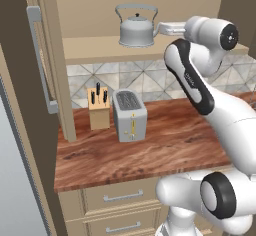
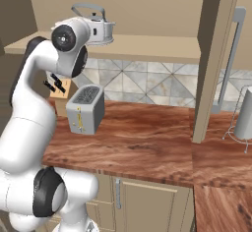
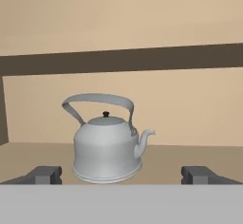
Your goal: Open the cabinet, pick the kettle from the cabinet, and place it in the sink.
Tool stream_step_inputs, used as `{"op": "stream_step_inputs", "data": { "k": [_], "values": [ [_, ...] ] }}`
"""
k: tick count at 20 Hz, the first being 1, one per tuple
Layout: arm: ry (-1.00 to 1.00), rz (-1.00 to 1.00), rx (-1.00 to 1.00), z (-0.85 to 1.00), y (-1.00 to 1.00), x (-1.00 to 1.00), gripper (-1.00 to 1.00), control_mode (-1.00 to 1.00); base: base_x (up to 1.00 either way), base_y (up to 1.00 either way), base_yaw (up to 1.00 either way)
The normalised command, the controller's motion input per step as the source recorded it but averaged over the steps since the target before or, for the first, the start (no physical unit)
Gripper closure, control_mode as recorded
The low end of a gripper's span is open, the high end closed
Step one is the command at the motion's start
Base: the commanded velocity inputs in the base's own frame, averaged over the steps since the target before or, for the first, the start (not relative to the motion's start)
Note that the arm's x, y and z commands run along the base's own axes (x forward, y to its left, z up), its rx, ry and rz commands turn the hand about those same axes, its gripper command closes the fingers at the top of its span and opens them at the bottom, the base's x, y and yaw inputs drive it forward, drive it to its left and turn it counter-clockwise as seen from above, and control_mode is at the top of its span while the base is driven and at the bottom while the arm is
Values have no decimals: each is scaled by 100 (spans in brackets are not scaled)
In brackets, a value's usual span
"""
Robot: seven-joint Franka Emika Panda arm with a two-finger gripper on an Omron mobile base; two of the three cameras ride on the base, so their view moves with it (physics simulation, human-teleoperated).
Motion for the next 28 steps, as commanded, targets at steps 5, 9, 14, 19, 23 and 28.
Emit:
{"op": "stream_step_inputs", "data": {
  "k": [5,9,14,19,23,28],
  "values": [
    [-3,0,0,0,0,21,-100,-100,0,0,0],
    [0,0,0,-2,0,22,-100,-100,0,0,0],
    [-1,0,0,-2,0,24,-100,-100,0,0,0],
    [-2,1,0,0,0,23,-100,-100,0,0,0],
    [-3,2,0,0,0,25,-100,-100,0,0,0],
    [-4,4,0,-1,0,22,-100,-100,0,0,0]
  ]
}}
